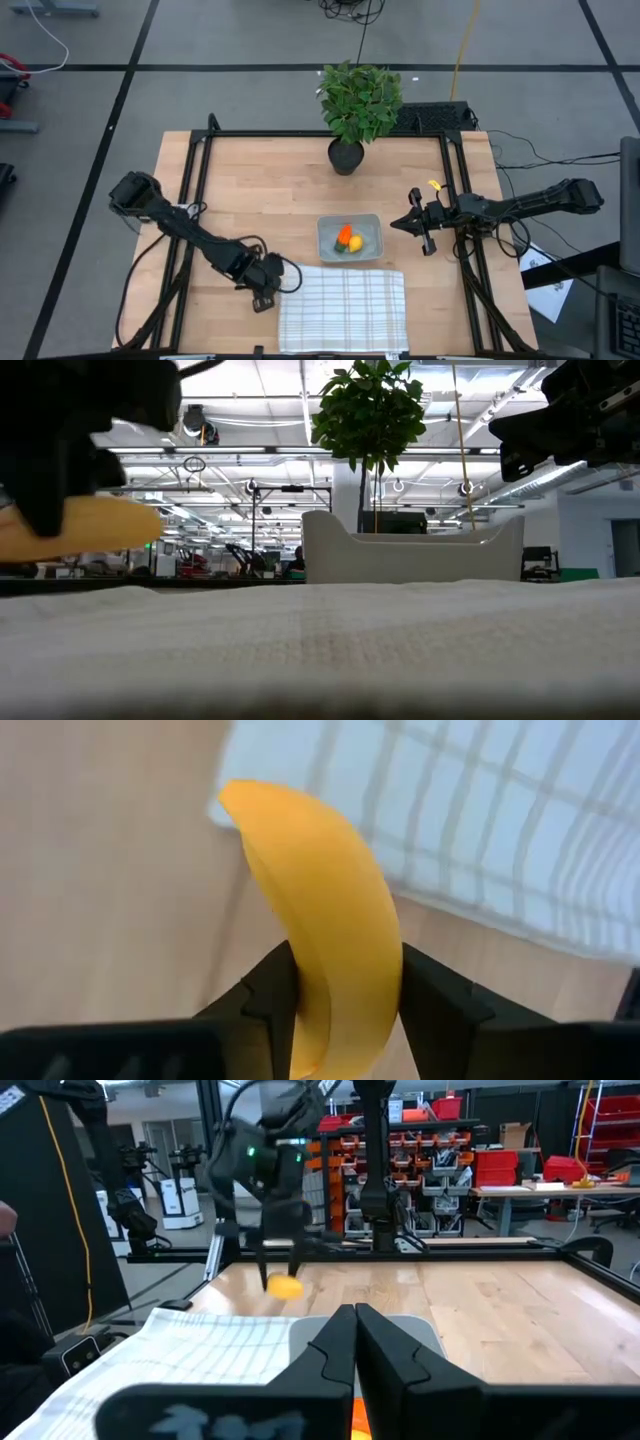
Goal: Pick and placing Produce into tupperware
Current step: Put the banana into the bin
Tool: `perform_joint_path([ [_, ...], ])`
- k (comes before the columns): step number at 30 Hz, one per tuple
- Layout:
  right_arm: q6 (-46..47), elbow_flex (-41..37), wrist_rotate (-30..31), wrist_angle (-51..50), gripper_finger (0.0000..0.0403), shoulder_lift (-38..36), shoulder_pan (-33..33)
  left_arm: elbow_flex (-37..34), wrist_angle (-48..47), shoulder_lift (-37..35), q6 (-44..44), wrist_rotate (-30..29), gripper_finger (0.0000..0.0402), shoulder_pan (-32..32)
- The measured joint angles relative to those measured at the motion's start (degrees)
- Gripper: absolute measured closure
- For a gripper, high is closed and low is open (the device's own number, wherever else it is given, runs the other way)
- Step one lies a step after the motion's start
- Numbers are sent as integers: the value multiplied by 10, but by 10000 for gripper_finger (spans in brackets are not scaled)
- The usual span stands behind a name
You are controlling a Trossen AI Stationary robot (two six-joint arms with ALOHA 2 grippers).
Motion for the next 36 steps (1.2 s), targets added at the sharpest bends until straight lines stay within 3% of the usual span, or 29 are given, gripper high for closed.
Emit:
perform_joint_path([
  [14, 0, 0, 0, 3, 403, 11, 0, 1, -43, -95, 167, -117, 263, 96],
  [20, 0, 0, 0, 4, 403, 15, 0, 2, -11, -125, 274, -164, 263, 153],
  [24, 0, 0, 0, 4, 403, 16, 0, 2, 45, -144, 373, -161, 263, 182],
  [28, -1, 0, 0, 4, 403, 16, 0, 2, 89, -162, 462, -115, 263, 200],
  [36, -33, 0, 0, 31, 403, 16, 0, 3, 71, -209, 517, -102, 263, 213],
])
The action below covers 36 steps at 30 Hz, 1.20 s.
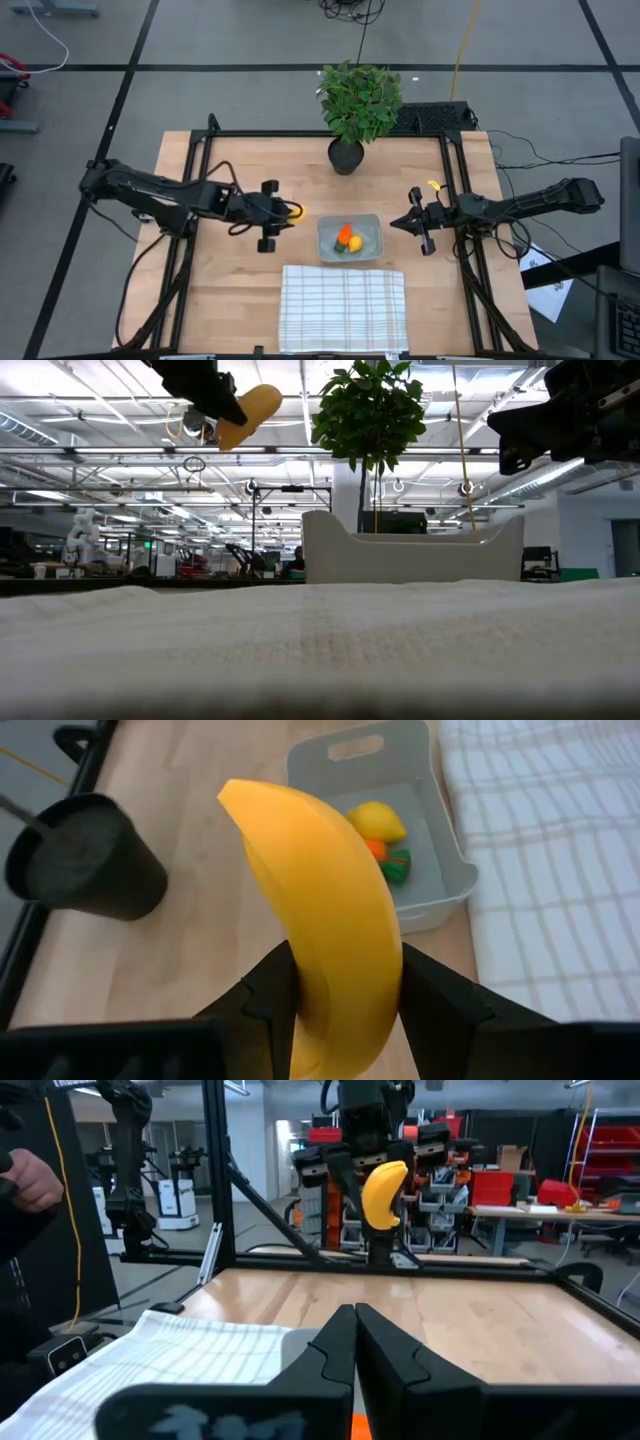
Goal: Pick and placing Produce into tupperware
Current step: Put the banana into the bin
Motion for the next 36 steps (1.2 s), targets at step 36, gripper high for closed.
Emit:
perform_joint_path([
  [36, 3, 0, 0, 10, 403, 0, 0, 0, 214, 84, 102, 214, 263, 96],
])
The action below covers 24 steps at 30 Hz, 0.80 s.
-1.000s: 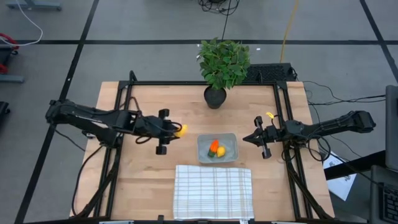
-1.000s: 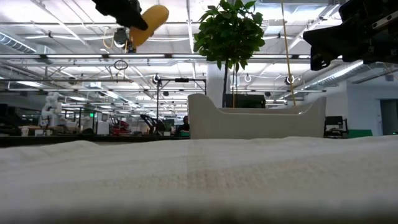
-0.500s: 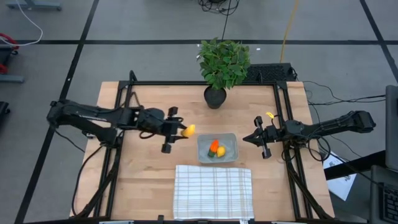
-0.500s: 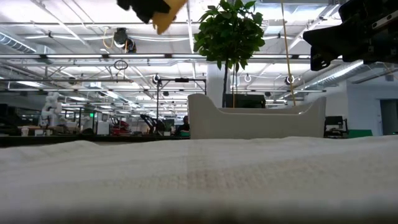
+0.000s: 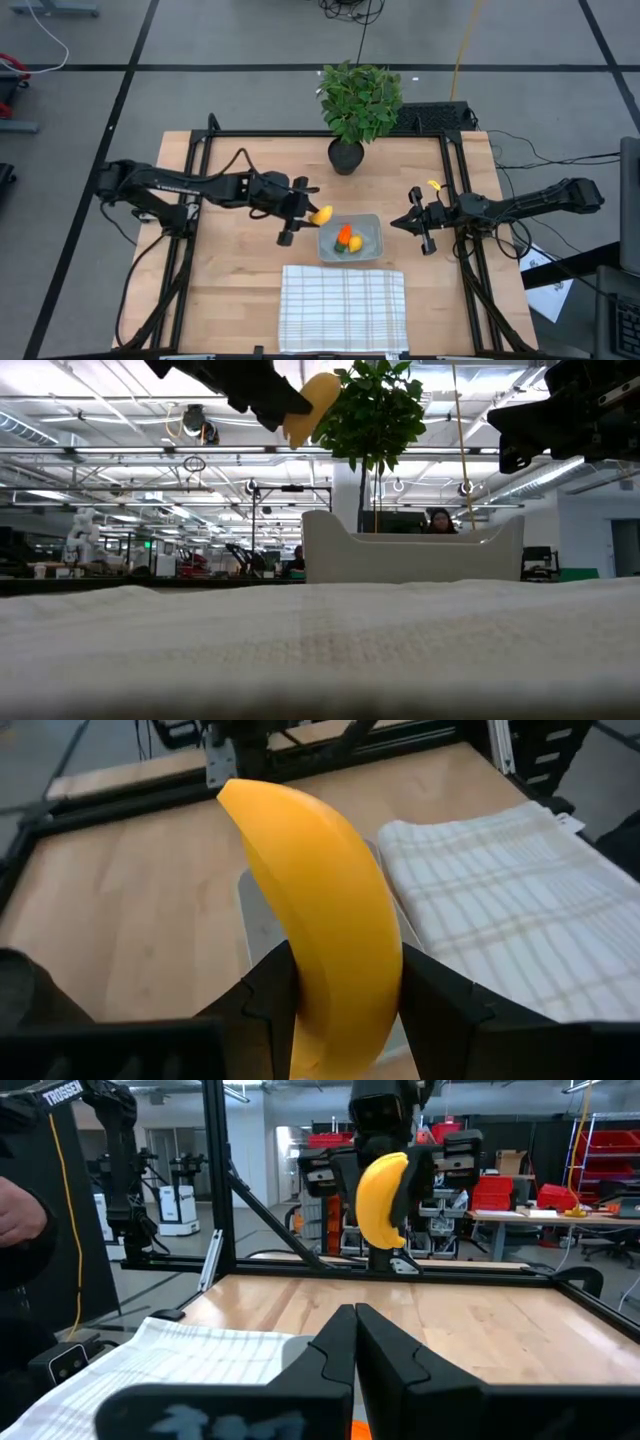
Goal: Pick and placing Produce into tupperware
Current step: Put the banana into the bin
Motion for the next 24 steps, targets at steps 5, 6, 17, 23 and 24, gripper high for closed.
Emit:
perform_joint_path([
  [5, 0, 0, 0, 0, 403, 0, 0, 0, 12, 6, -17, 24, 263, 17],
  [6, 0, 0, 0, 0, 403, 0, 0, 0, 10, 6, -19, 27, 263, 19],
  [17, 0, 0, 2, 0, 403, 0, 0, 44, 24, 80, -6, 37, 263, 24],
  [23, 0, 0, 2, 1, 403, 4, 0, 127, -57, 153, 20, 55, 263, 24],
  [24, -1, 0, 2, 0, 403, 4, 0, 141, -76, 165, 22, 56, 263, 24],
])
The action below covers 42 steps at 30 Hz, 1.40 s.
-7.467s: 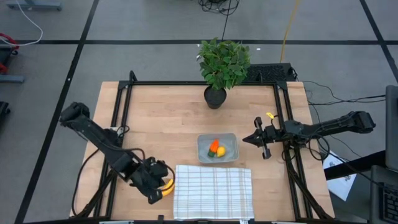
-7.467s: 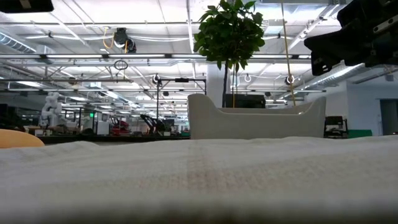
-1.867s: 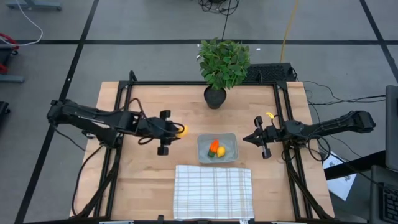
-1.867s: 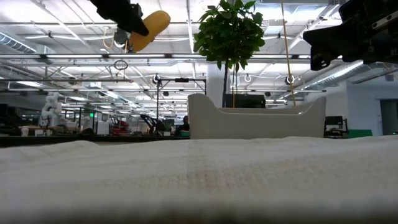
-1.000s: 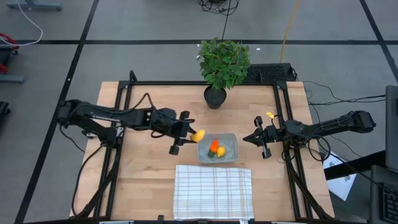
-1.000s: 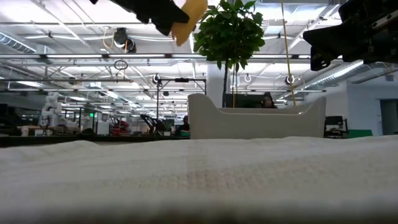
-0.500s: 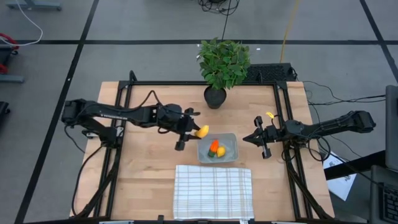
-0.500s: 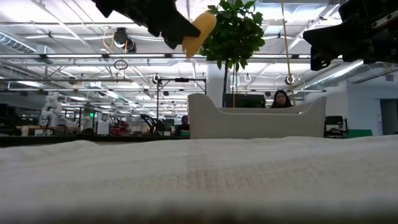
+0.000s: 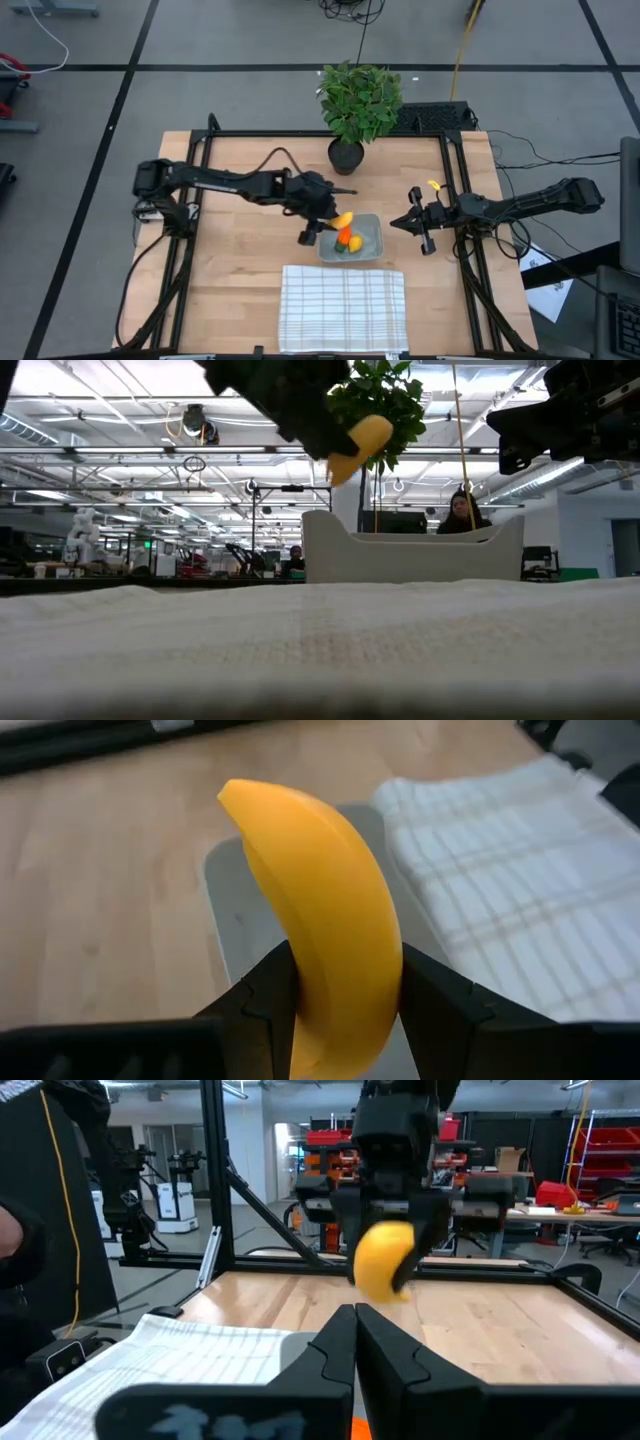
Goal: Pick and placing Produce into tupperware
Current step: Put the banana into the bin
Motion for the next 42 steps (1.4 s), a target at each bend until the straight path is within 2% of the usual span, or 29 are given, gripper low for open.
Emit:
perform_joint_path([
  [4, 0, 0, 0, -2, 403, 0, 0, 50, -41, 53, 12, 19, 263, -1],
  [10, -4, 0, 0, -2, 403, 0, 0, 119, -42, 124, 18, 55, 263, -2],
  [16, -2, 0, 0, -2, 403, 1, 0, 174, -87, 174, 48, 57, 263, -5],
  [25, -1, 0, 0, -11, 403, 2, 0, 189, -180, 178, 37, 57, 263, -2],
  [29, -2, 0, 0, -11, 403, 2, 0, 189, -218, 177, 84, 57, 263, -7],
  [38, 0, 0, 0, -11, 403, 2, 0, 189, -220, 177, 119, 60, 263, -8],
  [42, 0, 0, 0, -11, 403, 2, 0, 189, -214, 177, 110, 99, 263, -10],
])
